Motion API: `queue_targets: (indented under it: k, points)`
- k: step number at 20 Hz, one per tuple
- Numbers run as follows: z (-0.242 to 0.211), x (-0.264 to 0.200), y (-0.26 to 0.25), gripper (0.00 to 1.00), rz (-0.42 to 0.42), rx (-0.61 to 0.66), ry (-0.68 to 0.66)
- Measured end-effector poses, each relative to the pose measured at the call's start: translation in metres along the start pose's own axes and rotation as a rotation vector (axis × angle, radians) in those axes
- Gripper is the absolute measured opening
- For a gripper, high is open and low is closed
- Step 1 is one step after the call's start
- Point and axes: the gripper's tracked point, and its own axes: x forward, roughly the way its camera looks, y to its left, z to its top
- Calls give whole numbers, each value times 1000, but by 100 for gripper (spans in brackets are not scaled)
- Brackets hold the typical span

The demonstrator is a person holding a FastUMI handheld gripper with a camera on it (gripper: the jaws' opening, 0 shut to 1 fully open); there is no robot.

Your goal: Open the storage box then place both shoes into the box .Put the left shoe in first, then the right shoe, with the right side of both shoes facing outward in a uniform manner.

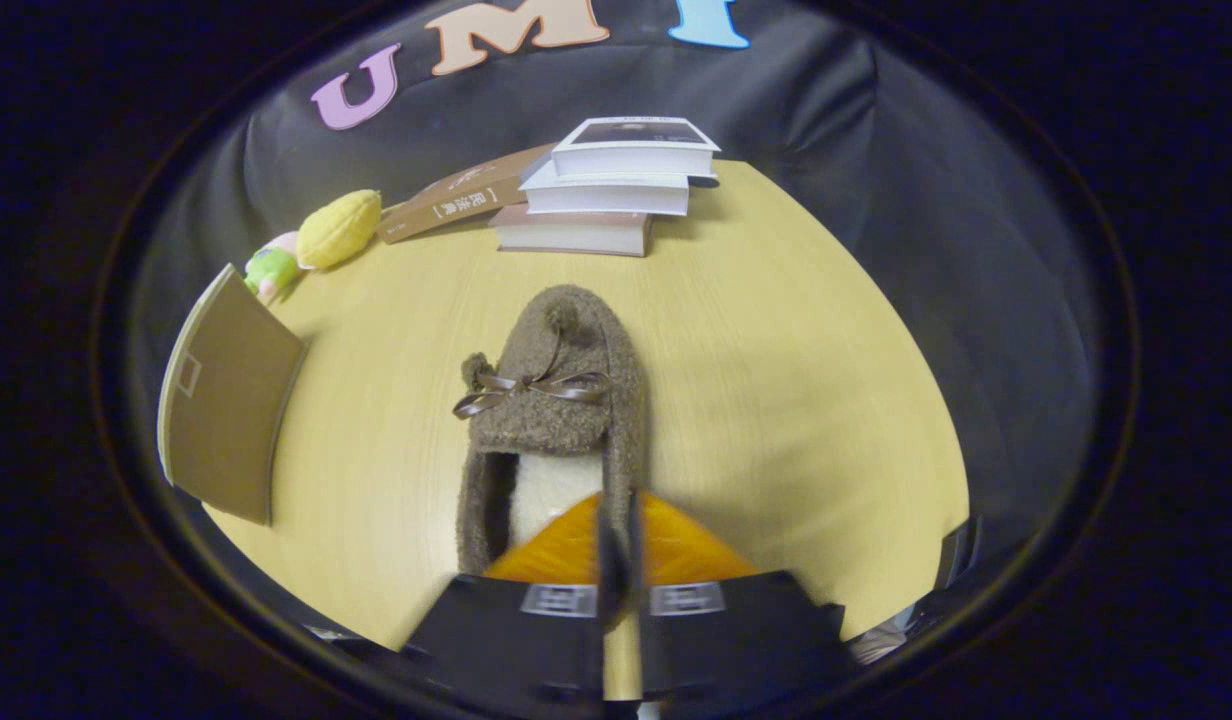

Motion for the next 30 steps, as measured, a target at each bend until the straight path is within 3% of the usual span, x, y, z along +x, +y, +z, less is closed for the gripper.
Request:
queue_targets:
  k: [1, 6, 14, 30]
  points:
    - [0, 1, 3, 4, 6, 23, 19]
    - [11, -22, 20, 4, 64, 163, 15]
    - [20, -59, 72, 4, 102, 251, -2]
    - [58, -144, 224, 4, 256, 267, -96]
